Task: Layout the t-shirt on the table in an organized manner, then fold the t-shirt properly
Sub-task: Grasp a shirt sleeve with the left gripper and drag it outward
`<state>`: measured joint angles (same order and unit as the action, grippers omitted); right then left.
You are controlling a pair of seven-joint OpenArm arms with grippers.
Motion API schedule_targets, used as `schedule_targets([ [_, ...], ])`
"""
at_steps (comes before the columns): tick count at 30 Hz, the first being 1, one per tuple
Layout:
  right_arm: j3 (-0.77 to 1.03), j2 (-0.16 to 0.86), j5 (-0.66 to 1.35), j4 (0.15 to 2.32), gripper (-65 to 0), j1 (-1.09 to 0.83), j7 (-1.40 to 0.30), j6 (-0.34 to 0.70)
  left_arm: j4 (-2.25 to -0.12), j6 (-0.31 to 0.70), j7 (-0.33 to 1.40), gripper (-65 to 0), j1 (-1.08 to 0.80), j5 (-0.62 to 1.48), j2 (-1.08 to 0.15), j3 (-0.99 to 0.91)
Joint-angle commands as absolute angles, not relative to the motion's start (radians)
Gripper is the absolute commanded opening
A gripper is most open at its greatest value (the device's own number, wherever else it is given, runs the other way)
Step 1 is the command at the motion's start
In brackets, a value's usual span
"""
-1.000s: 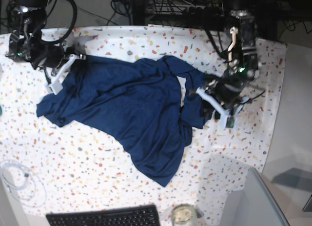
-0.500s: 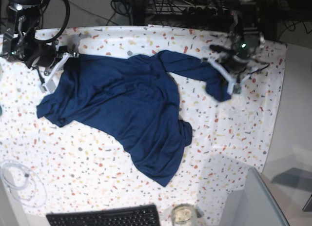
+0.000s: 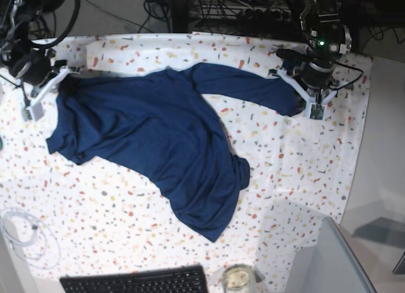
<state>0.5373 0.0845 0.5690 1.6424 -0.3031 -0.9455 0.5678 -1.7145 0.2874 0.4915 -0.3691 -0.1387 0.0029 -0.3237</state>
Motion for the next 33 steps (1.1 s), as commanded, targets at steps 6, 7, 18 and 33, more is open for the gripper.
schedule_targets([
  [6,0.633,0.096,0.584,1.659,-65.0,-0.305,-0.931,0.573,-1.728,0.275,0.483,-35.9,-0.308,-0.14,0.044,-0.315],
  [7,0.641,0.097,0.582,1.659,-65.0,-0.306,-0.931,0.573,-1.709,0.277,0.483,-29.9,-0.291,-0.14,0.051,-0.315],
  [18,0.653,0.104,0.509,1.584,-65.0,-0.305,-0.924,0.573,-1.351,0.278,0.483,-18.6,-0.038,0.137,0.062,-0.295],
  [33,0.757,0.104,0.401,1.584,-65.0,-0.272,-0.923,0.573,-1.129,0.278,0.475,-18.9,0.116,0.222,0.09,-0.295],
])
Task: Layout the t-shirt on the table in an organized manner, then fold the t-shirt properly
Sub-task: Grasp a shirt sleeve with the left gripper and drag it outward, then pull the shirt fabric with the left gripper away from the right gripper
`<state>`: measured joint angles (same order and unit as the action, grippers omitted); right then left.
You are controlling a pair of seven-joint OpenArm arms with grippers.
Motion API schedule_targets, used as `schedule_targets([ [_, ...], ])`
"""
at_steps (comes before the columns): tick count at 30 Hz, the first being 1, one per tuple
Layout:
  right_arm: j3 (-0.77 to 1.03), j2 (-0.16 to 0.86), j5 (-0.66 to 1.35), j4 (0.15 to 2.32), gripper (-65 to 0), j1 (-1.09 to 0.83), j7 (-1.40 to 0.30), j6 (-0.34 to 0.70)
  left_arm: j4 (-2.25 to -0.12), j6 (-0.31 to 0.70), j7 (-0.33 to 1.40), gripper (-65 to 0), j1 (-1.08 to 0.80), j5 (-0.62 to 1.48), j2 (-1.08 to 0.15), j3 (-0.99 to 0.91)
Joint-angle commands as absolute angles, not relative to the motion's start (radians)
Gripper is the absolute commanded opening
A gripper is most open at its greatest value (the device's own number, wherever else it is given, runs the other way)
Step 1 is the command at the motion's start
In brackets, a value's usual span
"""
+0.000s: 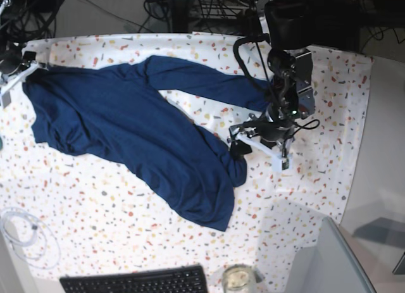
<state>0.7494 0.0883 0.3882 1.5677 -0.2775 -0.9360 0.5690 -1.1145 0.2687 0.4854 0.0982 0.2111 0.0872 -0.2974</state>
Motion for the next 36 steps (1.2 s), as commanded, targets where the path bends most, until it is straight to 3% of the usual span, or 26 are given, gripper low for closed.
schedule_targets([
  [1,0.757,0.104,0.401,1.584,-65.0,-0.271,-0.923,0.573,-1.125,0.278,0.475,-18.9,0.119,0.222,0.091,-0.295],
  [7,0.757,0.104,0.401,1.584,-65.0,-0.271,-0.923,0.573,-1.095,0.289,0.473,-19.1,0.156,0.223,0.114,-0.294],
  [12,0.756,0.104,0.401,1.584,-65.0,-0.271,-0.923,0.573,-0.967,0.4,0.472,-19.3,0.229,0.223,0.114,-0.295],
  [16,0.751,0.104,0.401,1.584,-65.0,-0.271,-0.923,0.573,-0.909,0.409,0.47,-20.6,0.272,0.223,0.125,-0.295],
  [17,0.748,0.104,0.4,1.583,-65.0,-0.269,-0.923,0.573,-0.908,0.409,0.47,-24.0,0.275,0.223,0.127,-0.295],
  [19,0.746,0.104,0.4,1.583,-65.0,-0.266,-0.923,0.573,-0.908,0.409,0.467,-37.0,0.283,0.223,0.128,-0.295],
  [21,0.746,0.104,0.4,1.583,-65.0,-0.251,-0.923,0.573,-0.909,0.409,0.437,-59.4,0.289,0.223,0.127,-0.305],
  [22,0.746,0.104,0.4,1.583,-65.0,-0.246,-0.923,0.573,-0.917,0.409,0.429,-65.0,0.289,0.223,0.124,-0.305],
  [30,0.711,0.105,0.4,1.586,-65.0,-0.163,-0.99,0.573,-1.184,0.409,0.53,-65.0,0.254,0.214,0.022,-0.295],
  [36,0.685,0.105,0.398,1.59,-65.0,-0.07,-1.063,0.562,-1.44,0.409,0.564,-65.0,0.102,0.209,-0.077,-0.295],
])
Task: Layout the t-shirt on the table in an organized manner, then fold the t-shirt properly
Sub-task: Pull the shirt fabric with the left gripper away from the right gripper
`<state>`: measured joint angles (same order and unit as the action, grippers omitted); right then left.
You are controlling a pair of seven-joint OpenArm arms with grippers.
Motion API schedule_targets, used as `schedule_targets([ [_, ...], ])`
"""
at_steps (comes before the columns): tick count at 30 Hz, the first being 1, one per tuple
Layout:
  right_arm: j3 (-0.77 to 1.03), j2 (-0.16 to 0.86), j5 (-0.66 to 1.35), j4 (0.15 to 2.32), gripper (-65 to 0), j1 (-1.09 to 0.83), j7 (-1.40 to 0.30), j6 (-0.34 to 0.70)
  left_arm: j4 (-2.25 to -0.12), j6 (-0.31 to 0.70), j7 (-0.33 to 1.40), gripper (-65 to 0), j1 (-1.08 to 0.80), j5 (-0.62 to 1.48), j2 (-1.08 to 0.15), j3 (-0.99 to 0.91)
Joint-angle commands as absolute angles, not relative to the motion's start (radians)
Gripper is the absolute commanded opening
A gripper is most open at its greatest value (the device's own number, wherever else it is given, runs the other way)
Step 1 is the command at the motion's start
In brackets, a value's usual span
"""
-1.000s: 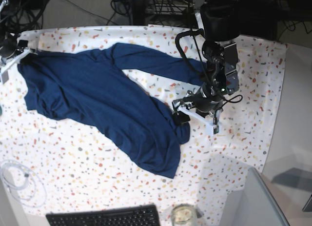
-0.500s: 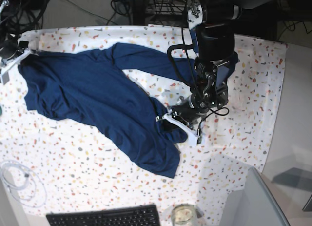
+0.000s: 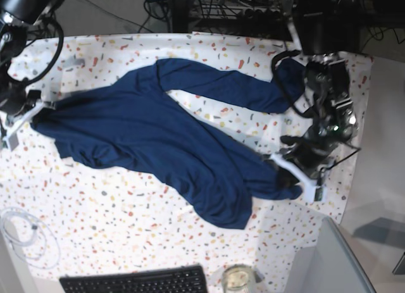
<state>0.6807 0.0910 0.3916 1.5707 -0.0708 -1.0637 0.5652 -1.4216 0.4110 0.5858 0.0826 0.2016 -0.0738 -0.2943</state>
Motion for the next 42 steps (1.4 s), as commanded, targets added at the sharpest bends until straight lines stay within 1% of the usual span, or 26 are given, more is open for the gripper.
schedule_targets([
  [1,0.685,0.11,0.398,1.59,-65.0,-0.065,-1.076,0.535,-1.452,0.409,0.562,-65.0,0.068,0.209,-0.091,-0.295],
  [3,0.674,0.12,0.398,1.583,-65.0,-0.068,-1.082,0.489,-1.446,0.409,0.559,-65.0,0.024,0.209,-0.117,-0.303],
  [5,0.674,0.117,0.398,1.561,-65.0,-0.073,-1.084,0.472,-1.419,0.409,0.544,-65.0,-0.021,0.209,-0.136,-0.306],
  [10,0.674,0.125,0.398,1.463,-65.0,-0.076,-1.076,0.467,-1.296,0.407,0.334,-65.0,-0.113,0.209,-0.159,-0.306],
  [13,0.674,0.128,0.398,1.443,-65.0,-0.081,-1.006,0.467,-1.204,0.407,0.254,-65.0,-0.125,0.209,-0.159,-0.306],
  [15,0.67,0.137,0.398,1.443,-65.0,-0.077,-0.987,0.466,-1.178,0.407,0.245,-65.0,-0.125,0.211,-0.159,-0.306],
  [18,0.611,0.145,0.398,1.448,-65.0,-0.076,-0.984,0.466,-1.191,0.407,0.245,-65.0,-0.125,0.211,-0.159,-0.306],
  [25,0.567,0.147,0.398,1.452,-65.0,-0.022,-0.987,0.466,-1.354,0.407,0.251,-65.0,-0.116,0.213,-0.153,-0.306],
  [28,0.57,0.177,0.398,1.486,-65.0,-0.005,-0.98,0.463,-1.369,0.407,0.251,-65.0,-0.111,0.211,-0.154,-0.306],
  [30,0.573,0.197,0.398,1.484,-65.0,0.01,-0.978,0.444,-1.339,0.407,0.251,-65.0,-0.091,0.209,-0.157,-0.306],
  [32,0.604,0.203,0.398,1.475,-65.0,0.018,-0.978,0.381,-1.259,0.407,0.249,-65.0,-0.082,0.209,-0.159,-0.306],
  [34,0.613,0.208,0.398,1.465,-65.0,0.018,-0.978,0.351,-1.194,0.407,0.246,-65.0,-0.084,0.209,-0.159,-0.308],
  [37,0.613,0.203,0.398,1.46,-65.0,-0.008,-0.981,0.349,-1.136,0.407,0.245,-65.0,-0.091,0.209,-0.16,-0.308],
  [42,0.611,0.189,0.4,1.455,-65.0,-0.054,-0.978,0.351,-1.109,0.407,0.245,-65.0,-0.093,0.211,-0.16,-0.308],
])
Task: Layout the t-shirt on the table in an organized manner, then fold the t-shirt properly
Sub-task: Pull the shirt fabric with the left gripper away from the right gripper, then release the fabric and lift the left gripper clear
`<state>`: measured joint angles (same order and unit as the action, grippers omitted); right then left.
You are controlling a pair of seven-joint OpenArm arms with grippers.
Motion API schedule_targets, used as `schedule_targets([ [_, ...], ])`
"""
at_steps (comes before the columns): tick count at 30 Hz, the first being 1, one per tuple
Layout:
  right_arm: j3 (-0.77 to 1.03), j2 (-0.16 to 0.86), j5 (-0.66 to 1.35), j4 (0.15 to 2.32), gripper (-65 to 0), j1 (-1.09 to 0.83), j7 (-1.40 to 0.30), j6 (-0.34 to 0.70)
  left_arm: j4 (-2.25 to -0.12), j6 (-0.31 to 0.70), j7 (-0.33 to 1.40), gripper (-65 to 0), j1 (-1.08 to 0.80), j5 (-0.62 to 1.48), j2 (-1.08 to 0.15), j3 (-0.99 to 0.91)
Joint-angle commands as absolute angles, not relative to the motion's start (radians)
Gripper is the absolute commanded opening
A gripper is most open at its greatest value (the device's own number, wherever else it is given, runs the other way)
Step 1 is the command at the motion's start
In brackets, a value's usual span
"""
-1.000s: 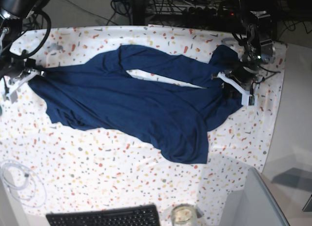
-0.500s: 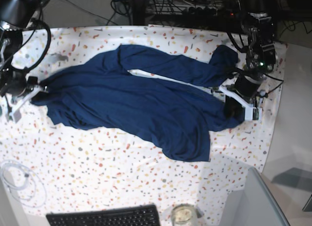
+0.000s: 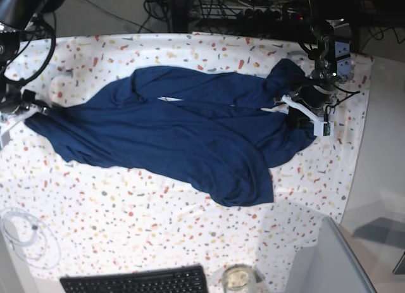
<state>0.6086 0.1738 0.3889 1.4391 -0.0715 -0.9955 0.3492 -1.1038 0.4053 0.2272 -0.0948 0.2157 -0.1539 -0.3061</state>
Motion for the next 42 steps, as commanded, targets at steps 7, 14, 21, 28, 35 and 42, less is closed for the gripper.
schedule_targets([
  [7,0.619,0.194,0.4,1.455,-65.0,-0.064,-0.978,0.352,-1.11,0.407,0.249,-49.2,-0.105,0.209,-0.154,-0.401],
  [14,0.611,0.191,0.4,1.46,-65.0,-0.07,-0.978,0.352,-1.173,0.407,0.249,-14.3,-0.182,0.219,-0.156,-0.513],
  [21,0.611,0.194,0.4,1.46,-65.0,-0.07,-0.978,0.352,-1.323,0.407,0.249,-11.5,-0.298,0.22,-0.105,-0.628],
  [28,0.611,0.194,0.4,1.46,-65.0,-0.07,-0.978,0.352,-1.465,0.409,0.249,-34.9,-0.355,0.22,-0.074,-0.519],
  [35,0.621,0.219,0.4,1.457,-65.0,-0.07,-0.978,0.352,-1.448,0.409,0.315,-65.0,-0.274,0.222,-0.074,-0.509],
  [42,0.621,0.225,0.4,1.457,-65.0,-0.082,-0.978,0.352,-1.342,0.409,0.344,-65.0,-0.186,0.209,-0.081,-0.51],
])
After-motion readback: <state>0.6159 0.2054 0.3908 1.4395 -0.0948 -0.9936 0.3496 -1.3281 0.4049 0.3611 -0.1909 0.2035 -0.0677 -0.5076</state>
